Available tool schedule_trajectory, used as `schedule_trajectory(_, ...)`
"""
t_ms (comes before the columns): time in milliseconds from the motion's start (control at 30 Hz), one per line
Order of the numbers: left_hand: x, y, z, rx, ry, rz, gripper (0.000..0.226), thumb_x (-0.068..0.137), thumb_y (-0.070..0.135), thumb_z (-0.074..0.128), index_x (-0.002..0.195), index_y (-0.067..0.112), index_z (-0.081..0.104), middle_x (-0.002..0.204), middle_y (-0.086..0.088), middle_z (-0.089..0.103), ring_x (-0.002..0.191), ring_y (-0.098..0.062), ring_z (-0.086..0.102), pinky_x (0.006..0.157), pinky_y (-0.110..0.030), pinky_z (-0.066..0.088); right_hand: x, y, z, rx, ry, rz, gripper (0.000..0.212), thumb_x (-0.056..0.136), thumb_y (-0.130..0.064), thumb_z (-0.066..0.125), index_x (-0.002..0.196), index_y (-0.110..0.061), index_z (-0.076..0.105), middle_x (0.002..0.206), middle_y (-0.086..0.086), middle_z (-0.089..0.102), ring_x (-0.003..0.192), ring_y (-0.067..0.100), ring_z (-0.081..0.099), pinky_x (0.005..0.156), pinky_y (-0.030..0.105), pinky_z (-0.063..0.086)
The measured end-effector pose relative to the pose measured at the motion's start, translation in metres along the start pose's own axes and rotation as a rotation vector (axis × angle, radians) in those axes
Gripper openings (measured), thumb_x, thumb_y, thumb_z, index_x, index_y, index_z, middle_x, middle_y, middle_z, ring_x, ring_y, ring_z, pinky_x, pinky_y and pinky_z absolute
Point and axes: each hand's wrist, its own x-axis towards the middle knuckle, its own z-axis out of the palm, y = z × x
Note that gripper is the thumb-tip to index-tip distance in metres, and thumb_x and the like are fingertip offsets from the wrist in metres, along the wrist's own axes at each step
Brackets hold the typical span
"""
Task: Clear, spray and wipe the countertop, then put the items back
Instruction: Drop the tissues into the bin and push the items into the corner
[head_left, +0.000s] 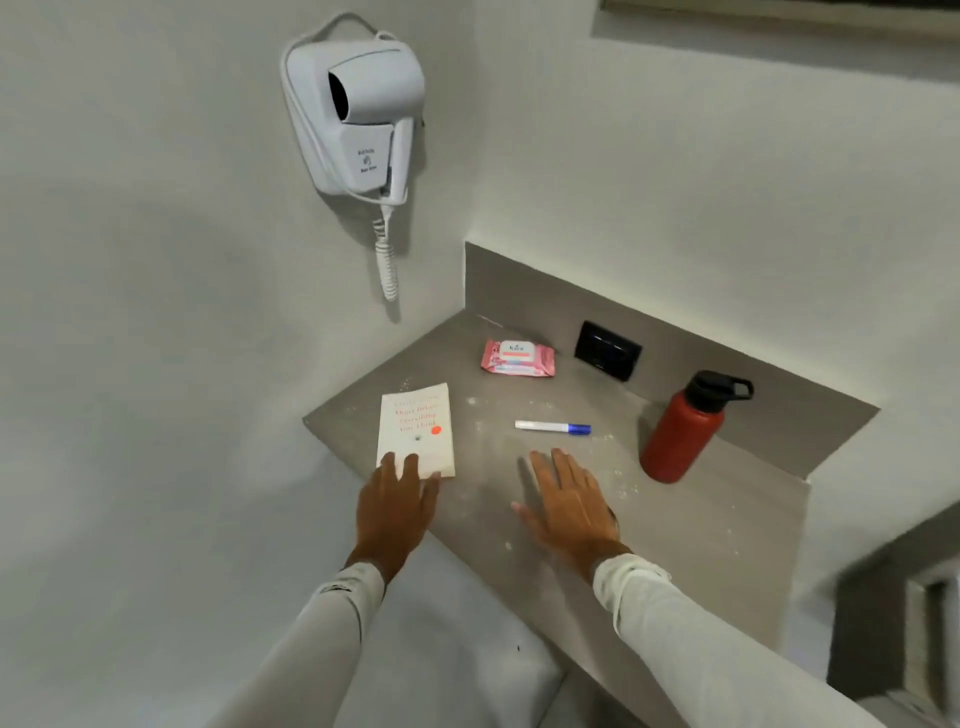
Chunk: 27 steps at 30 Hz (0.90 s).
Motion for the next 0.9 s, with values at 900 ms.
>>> schedule_trajectory(900, 0.173, 0.017, 0.036, -1.137, -0.274, -0.333, 0.029, 0.087, 0.01, 0.073, 0.109, -0.003, 0.062, 0.106, -0.021, 0.069, 0.09, -0.041, 0.071, 0.055, -0.037, 0.062, -0.017, 0.044, 0.022, -0.013, 0.065, 0.241, 0.094, 0.084, -0.086, 0.036, 0.158, -0.029, 0.03, 0.166, 0.013, 0.023, 0.146, 0.036, 0.034, 0.114, 0.054, 0.031)
